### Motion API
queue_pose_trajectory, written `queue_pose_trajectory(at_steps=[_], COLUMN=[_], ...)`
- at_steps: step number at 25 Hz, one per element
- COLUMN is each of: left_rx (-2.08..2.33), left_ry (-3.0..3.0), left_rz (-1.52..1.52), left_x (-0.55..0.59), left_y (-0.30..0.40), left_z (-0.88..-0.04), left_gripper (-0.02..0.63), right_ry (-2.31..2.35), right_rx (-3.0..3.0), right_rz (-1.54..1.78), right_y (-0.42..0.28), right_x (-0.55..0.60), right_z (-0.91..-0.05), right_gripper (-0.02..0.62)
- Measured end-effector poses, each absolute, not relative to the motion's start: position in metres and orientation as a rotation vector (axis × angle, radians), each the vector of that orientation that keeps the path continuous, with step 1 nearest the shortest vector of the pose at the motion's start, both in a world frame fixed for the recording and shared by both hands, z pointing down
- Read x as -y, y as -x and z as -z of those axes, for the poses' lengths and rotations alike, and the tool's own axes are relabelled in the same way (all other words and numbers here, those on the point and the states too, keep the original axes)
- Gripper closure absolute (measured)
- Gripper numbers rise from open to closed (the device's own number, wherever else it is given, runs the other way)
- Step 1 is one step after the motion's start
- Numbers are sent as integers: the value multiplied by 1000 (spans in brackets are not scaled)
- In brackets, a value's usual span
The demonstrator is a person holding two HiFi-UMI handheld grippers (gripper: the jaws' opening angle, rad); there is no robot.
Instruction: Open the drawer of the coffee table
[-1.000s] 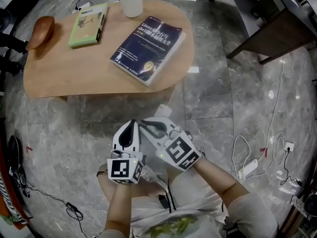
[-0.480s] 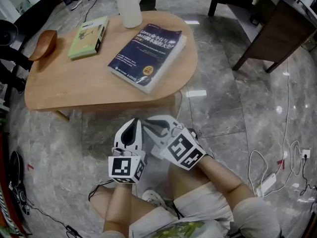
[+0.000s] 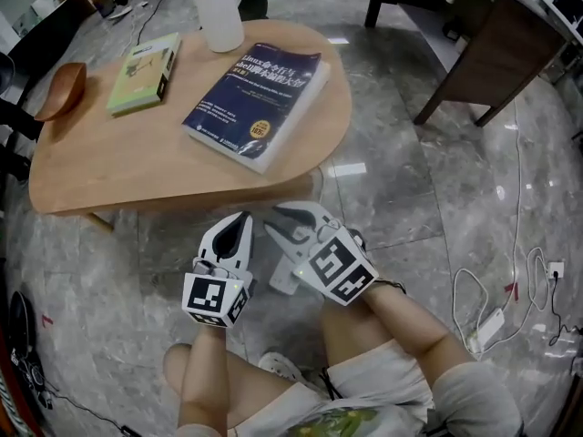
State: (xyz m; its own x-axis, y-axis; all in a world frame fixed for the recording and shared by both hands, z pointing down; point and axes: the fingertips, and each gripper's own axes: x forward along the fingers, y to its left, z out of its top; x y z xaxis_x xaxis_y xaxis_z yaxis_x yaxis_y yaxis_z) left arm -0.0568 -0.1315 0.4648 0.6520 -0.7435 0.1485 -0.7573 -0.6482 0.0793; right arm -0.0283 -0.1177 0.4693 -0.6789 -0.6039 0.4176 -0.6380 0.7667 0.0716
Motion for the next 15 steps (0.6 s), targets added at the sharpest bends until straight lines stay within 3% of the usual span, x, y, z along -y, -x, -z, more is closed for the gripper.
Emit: queue_pose_trajectory(at_steps=[15], left_rx=[1207], left_ry=[-2736], left_rz=[-129], left_x=[135], left_y=[43], left_z=[-473], left_gripper=[597], right_ry=[-1328], right_rx=[2372], right_rz=[-285], right_y=[-26], right_x=[145], right_z=[-466], right_gripper=[442])
